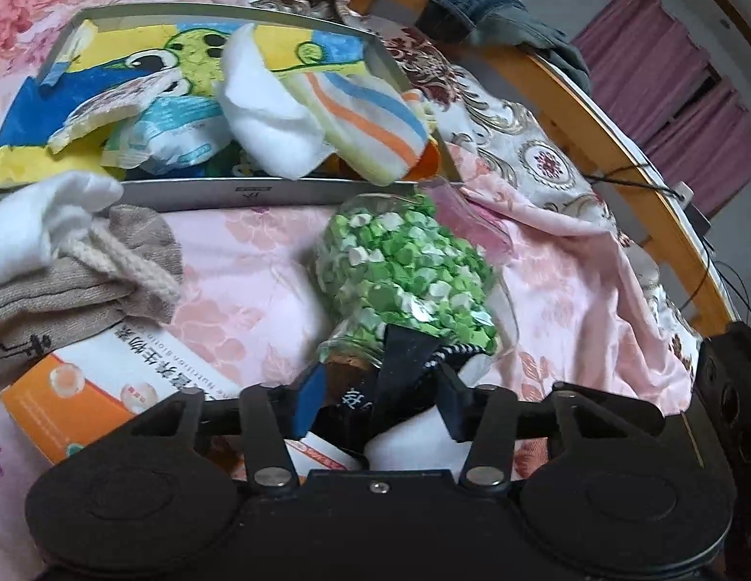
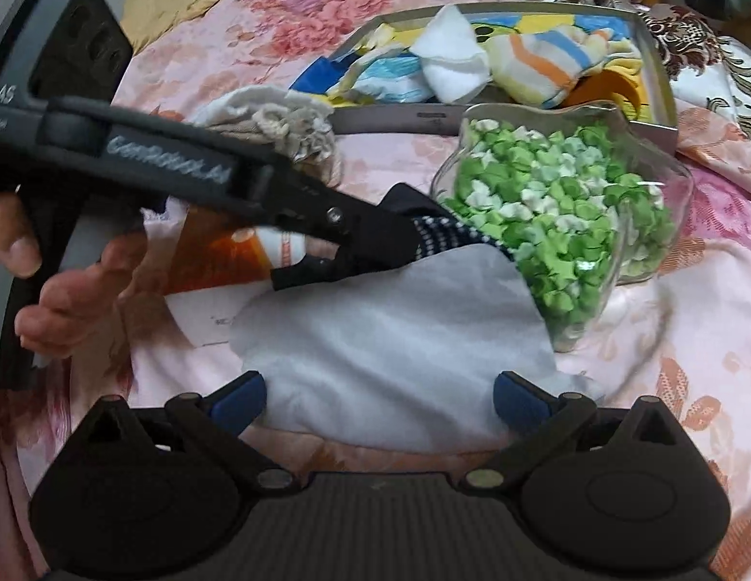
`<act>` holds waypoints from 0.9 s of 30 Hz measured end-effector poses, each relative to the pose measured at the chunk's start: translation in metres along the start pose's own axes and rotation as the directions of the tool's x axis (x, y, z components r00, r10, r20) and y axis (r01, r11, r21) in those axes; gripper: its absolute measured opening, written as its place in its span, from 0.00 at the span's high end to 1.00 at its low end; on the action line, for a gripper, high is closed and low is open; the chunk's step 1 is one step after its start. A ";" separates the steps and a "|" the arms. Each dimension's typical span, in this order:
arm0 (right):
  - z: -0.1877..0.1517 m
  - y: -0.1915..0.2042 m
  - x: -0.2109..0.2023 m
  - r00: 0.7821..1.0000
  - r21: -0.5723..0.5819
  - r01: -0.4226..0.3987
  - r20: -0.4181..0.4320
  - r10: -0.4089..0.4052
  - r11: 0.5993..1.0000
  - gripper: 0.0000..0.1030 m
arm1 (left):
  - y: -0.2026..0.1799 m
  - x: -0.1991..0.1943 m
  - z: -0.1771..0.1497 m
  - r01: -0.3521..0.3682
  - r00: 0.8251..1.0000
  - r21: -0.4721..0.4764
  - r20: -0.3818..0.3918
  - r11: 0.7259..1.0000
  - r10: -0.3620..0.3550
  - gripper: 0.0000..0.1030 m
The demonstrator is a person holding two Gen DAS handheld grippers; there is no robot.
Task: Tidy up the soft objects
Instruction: 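Grasp the grey cloth with the right tool while the left tool grasps the black-white sock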
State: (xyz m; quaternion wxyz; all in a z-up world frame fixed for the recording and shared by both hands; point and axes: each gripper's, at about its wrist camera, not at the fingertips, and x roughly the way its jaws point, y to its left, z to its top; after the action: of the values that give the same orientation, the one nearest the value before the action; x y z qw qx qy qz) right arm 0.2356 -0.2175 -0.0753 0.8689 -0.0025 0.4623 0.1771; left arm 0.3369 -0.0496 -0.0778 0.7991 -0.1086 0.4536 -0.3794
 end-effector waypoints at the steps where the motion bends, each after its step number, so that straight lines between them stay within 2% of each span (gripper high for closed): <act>1: 0.000 0.001 0.000 1.000 -0.001 0.000 0.000 0.000 1.000 0.00 | 0.002 -0.001 0.000 0.000 1.000 -0.007 0.002 1.000 0.000 0.58; 4: -0.001 -0.001 -0.001 1.000 0.009 0.004 -0.001 -0.004 1.000 0.00 | 0.003 0.000 -0.001 0.015 1.000 -0.021 -0.014 1.000 -0.015 0.66; 11: -0.001 -0.009 0.000 1.000 0.051 0.010 -0.009 -0.010 0.999 0.00 | -0.009 0.005 -0.004 0.009 0.998 0.022 -0.057 1.000 -0.007 0.76; 13: -0.002 -0.010 0.000 1.000 0.050 0.013 -0.010 -0.012 0.999 0.01 | -0.007 0.006 -0.004 0.005 0.998 -0.005 -0.059 1.000 -0.005 0.83; 16: -0.004 -0.008 0.001 0.999 0.035 0.026 -0.022 -0.025 0.999 0.01 | 0.000 0.006 -0.002 0.023 0.998 -0.084 -0.054 0.996 -0.028 0.84; 18: -0.004 -0.005 0.002 0.999 0.021 0.036 -0.025 -0.036 0.999 0.02 | 0.000 0.005 -0.002 0.024 0.998 -0.099 -0.051 0.995 -0.029 0.85; 20: -0.004 -0.003 0.004 0.999 0.013 0.043 -0.031 -0.042 0.999 0.05 | -0.001 0.005 -0.003 0.017 0.999 -0.099 -0.047 0.995 -0.022 0.85; 27: -0.008 0.006 0.005 0.997 -0.060 0.074 -0.029 -0.075 0.996 0.29 | -0.001 0.001 -0.006 0.006 1.000 -0.139 -0.018 0.990 -0.008 0.86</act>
State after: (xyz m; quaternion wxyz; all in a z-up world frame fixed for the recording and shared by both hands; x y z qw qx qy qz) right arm 0.2294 -0.2118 -0.0830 0.8671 -0.0479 0.4700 0.1579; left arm 0.3317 -0.0498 -0.0808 0.7841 -0.1622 0.4859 -0.3505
